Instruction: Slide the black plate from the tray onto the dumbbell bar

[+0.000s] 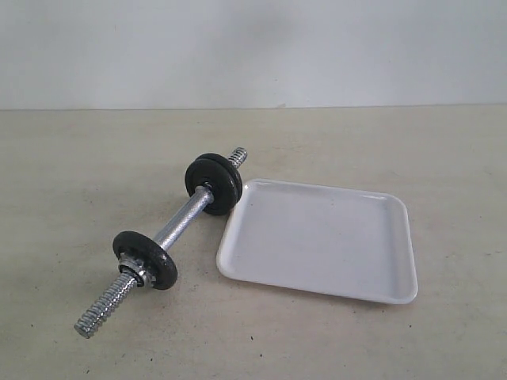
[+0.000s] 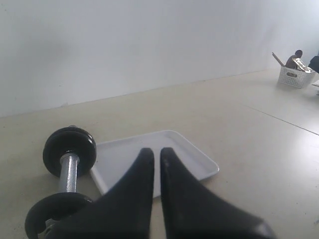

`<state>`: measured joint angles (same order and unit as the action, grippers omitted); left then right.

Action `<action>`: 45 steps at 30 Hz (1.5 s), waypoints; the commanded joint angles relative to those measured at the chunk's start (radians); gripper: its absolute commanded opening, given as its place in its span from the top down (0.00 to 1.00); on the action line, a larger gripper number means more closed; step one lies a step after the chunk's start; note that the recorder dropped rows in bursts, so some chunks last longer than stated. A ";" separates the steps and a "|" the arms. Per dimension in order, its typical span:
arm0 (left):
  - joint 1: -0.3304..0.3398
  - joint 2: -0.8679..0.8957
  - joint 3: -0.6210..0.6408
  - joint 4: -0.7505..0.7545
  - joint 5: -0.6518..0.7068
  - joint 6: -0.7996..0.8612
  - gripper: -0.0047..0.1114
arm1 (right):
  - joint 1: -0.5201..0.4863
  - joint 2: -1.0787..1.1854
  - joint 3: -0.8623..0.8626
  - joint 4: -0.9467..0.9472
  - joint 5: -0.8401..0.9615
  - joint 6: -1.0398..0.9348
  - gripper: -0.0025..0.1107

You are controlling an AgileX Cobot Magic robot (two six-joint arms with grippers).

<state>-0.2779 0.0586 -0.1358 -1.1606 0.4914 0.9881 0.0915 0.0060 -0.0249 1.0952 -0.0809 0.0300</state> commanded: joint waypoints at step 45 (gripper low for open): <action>-0.001 -0.005 0.005 -0.010 0.007 -0.001 0.92 | -0.003 -0.006 0.025 -1.316 0.411 0.215 0.98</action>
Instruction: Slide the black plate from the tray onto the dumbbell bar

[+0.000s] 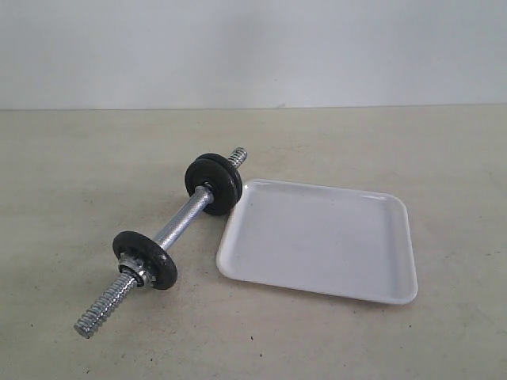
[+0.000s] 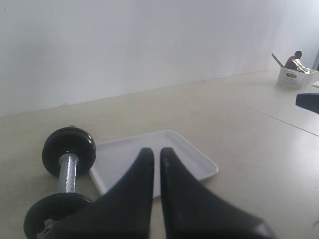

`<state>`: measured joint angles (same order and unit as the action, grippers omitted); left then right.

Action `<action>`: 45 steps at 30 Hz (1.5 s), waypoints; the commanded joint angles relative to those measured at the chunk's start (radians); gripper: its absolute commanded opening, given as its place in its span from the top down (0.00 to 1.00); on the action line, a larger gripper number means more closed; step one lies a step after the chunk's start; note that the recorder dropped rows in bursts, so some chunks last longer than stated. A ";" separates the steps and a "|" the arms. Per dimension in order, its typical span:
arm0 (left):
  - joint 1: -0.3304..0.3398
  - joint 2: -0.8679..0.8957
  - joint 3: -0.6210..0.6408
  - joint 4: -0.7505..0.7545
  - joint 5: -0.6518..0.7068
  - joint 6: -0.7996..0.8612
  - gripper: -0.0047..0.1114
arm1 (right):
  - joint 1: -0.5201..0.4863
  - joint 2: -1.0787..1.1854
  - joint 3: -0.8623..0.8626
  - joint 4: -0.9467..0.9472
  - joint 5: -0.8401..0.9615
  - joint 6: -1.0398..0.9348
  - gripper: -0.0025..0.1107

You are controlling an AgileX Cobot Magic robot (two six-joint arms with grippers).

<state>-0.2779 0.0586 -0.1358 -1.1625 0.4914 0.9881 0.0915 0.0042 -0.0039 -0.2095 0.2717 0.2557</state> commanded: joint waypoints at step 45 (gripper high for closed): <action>-0.001 -0.005 0.005 -0.008 0.007 -0.001 0.92 | -0.102 -0.004 0.004 0.016 0.063 -0.102 0.98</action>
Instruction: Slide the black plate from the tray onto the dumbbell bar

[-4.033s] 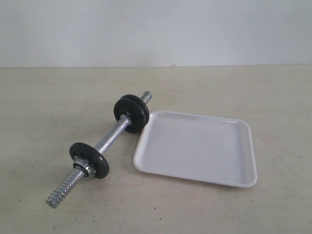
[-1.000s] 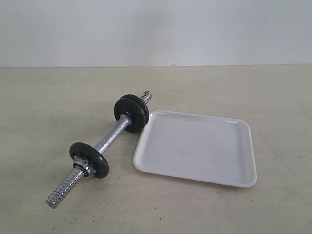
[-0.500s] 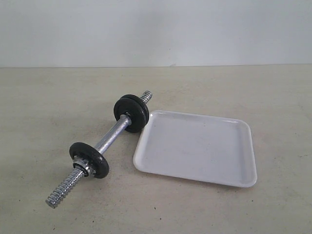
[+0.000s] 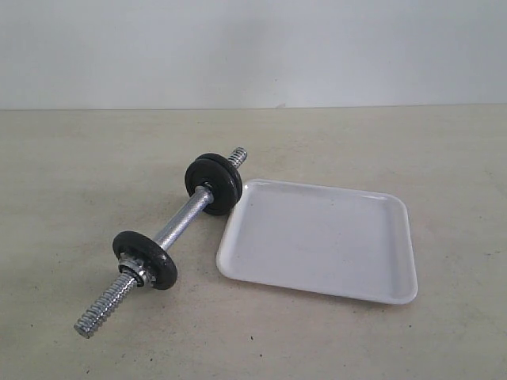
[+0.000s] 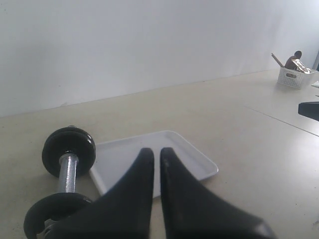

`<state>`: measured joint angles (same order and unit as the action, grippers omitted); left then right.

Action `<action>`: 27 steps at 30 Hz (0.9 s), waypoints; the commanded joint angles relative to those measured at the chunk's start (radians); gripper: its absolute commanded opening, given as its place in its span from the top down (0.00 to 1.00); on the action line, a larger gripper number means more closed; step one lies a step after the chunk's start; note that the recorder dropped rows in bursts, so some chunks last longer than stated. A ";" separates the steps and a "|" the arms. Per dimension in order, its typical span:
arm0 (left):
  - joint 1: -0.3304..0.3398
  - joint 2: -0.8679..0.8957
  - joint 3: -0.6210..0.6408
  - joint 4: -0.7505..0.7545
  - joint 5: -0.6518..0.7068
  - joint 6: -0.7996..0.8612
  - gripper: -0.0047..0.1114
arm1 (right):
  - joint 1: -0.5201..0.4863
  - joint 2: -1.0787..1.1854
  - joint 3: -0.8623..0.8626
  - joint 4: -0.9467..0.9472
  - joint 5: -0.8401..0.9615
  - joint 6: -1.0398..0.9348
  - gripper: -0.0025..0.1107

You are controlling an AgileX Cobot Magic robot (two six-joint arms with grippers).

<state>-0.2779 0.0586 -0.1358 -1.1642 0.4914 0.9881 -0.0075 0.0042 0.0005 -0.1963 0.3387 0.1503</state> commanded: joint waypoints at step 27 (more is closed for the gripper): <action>0.304 -0.059 0.097 -0.092 -0.402 -0.102 0.92 | -0.003 -0.004 0.000 0.003 -0.006 0.004 0.98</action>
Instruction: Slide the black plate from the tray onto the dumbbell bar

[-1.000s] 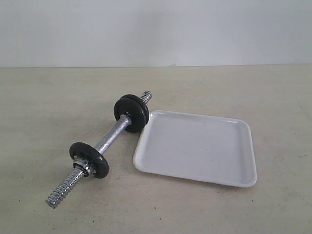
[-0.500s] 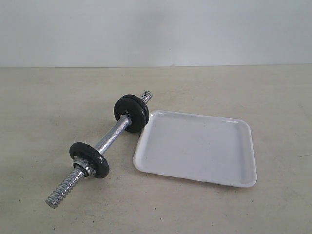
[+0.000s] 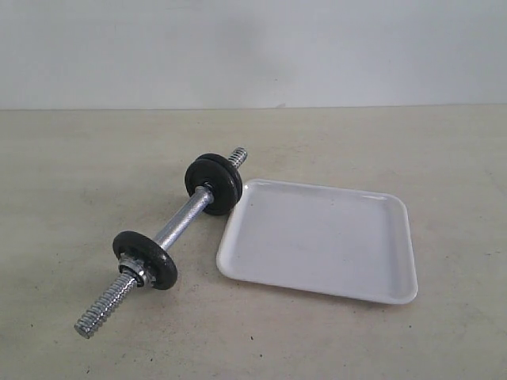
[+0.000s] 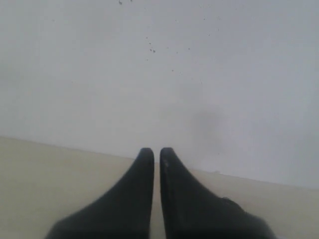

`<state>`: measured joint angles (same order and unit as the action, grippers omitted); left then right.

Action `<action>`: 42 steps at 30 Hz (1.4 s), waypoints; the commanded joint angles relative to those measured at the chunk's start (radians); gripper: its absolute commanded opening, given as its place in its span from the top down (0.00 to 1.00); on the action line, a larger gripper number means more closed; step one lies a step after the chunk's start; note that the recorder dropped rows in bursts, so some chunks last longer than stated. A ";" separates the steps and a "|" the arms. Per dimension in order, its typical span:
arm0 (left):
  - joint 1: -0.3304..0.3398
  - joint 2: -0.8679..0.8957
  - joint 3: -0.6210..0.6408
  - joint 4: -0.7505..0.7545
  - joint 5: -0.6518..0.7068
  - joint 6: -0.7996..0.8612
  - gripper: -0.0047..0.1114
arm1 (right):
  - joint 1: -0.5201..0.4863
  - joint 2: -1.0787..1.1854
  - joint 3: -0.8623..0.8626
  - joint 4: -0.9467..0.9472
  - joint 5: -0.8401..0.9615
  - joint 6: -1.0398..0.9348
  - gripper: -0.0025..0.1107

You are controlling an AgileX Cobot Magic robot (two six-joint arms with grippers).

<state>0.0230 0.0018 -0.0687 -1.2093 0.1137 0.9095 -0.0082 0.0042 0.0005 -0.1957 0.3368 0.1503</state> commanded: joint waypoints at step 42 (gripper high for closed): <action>0.005 -0.002 -0.015 1.295 -0.020 -1.053 0.92 | -0.002 -0.004 0.000 0.003 -0.004 0.006 0.98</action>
<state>0.0230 0.0018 -0.1026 0.1594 0.0981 -0.2878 -0.0082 0.0042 0.0005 -0.1934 0.3368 0.1563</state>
